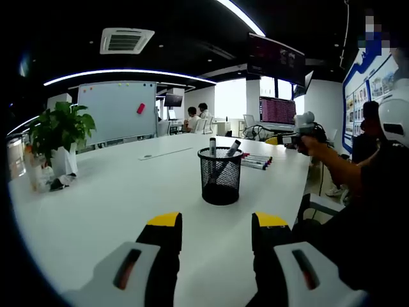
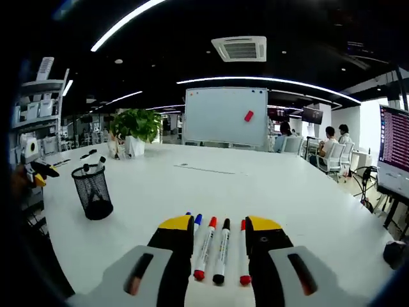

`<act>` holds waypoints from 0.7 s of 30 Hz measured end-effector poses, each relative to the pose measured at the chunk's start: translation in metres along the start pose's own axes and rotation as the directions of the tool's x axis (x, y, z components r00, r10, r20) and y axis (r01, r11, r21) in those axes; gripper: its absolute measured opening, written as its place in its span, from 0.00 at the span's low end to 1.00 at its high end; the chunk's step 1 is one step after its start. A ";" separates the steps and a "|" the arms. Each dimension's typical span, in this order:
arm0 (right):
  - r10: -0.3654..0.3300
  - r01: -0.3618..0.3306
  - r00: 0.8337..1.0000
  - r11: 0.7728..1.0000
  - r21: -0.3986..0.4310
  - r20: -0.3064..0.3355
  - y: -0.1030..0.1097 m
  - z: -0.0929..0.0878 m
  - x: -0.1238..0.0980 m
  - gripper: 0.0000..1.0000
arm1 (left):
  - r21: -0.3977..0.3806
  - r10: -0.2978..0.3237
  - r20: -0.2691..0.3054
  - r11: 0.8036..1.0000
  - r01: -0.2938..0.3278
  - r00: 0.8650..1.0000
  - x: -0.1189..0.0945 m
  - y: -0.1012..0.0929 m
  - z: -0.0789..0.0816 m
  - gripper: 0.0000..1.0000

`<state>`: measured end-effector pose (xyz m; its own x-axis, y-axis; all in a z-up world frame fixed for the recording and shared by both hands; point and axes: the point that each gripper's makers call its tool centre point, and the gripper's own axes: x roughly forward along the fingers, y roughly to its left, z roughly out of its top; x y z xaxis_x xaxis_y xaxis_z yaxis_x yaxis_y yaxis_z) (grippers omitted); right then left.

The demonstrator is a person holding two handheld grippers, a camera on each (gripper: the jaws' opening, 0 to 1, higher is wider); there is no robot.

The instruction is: Pick up the whiteboard markers from the pen holder and place them facing the whiteboard neatly

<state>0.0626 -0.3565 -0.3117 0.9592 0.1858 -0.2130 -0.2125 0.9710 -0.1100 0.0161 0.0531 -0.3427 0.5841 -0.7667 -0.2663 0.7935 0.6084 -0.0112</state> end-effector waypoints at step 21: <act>0.438 -0.457 0.882 0.885 -0.092 -0.174 0.130 0.040 0.024 0.29 | 0.000 0.016 -0.009 1.000 -0.016 1.000 -0.003 0.006 0.000 0.45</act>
<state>0.0655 -0.2197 -0.2919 0.7207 0.5626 -0.4051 -0.6435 0.7603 -0.0889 0.0190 0.0595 -0.3422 0.5950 -0.7551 -0.2752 0.7841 0.6206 -0.0073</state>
